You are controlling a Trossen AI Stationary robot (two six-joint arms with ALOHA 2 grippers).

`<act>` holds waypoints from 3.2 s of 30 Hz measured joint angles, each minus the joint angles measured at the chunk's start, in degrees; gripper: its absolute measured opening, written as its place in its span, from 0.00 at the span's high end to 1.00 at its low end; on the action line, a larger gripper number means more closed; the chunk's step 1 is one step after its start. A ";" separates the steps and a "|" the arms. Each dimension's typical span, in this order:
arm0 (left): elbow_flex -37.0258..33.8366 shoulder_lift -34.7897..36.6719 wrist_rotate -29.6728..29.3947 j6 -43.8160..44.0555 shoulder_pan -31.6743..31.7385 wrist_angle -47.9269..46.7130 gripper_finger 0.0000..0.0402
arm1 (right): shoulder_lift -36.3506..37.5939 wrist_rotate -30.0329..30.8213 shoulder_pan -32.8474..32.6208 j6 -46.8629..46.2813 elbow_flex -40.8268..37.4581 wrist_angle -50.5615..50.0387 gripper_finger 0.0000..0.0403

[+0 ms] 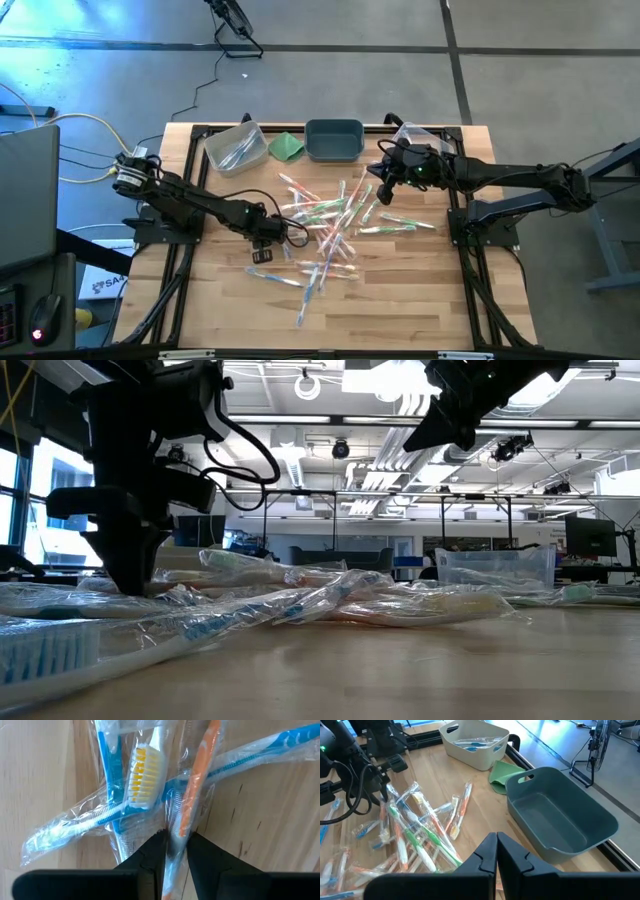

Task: Pick & Place Toothbrushes
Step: Put the orange toothbrush into the blue bin

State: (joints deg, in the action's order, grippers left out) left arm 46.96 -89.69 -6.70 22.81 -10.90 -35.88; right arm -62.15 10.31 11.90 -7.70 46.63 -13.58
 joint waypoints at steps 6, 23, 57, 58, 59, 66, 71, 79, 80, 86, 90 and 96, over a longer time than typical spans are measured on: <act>0.00 -0.02 0.69 0.20 0.00 0.06 0.89 | 0.00 0.00 0.00 0.00 -0.01 0.00 0.99; 9.00 0.82 6.35 -5.67 0.03 -12.68 0.96 | 0.00 -0.02 0.00 0.59 -0.02 0.03 0.99; 33.58 3.98 27.09 -28.19 40.52 -4.19 0.96 | 0.00 -0.01 0.00 14.07 -0.02 3.92 0.99; 32.96 3.98 28.85 -28.63 41.87 -2.35 0.96 | 0.00 -0.02 0.00 14.03 -0.02 4.31 0.99; 32.36 3.98 30.50 -28.91 43.22 -0.83 0.96 | 0.00 -0.02 0.00 14.03 -0.02 4.60 0.99; 30.23 3.87 38.07 -32.79 52.33 4.83 0.96 | -0.32 0.00 0.02 13.98 -0.02 10.17 0.99; 30.18 3.52 42.69 -33.58 57.37 9.16 0.96 | -3.90 0.00 0.69 10.41 -0.02 22.19 0.99; 30.18 3.52 50.46 -37.15 60.53 12.70 0.96 | -15.26 0.03 2.77 4.25 -0.02 41.54 0.99; 30.18 3.40 51.24 -37.92 60.57 12.68 0.96 | -16.52 0.02 2.95 3.30 -0.02 43.92 0.99; 30.18 1.43 55.27 -39.14 60.03 14.36 0.96 | -21.81 0.02 4.00 -2.25 -0.02 56.79 0.99; 30.16 -0.73 54.99 -39.03 57.72 17.56 0.96 | -22.60 0.14 5.16 -5.54 0.01 59.32 0.99; 30.16 -2.43 54.80 -36.84 53.35 25.85 0.96 | -22.56 -1.66 7.30 -7.85 0.01 59.32 0.92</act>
State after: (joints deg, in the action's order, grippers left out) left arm 77.12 -92.12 48.11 -14.03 42.45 -10.03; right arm -84.71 8.64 19.21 -15.56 46.63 45.74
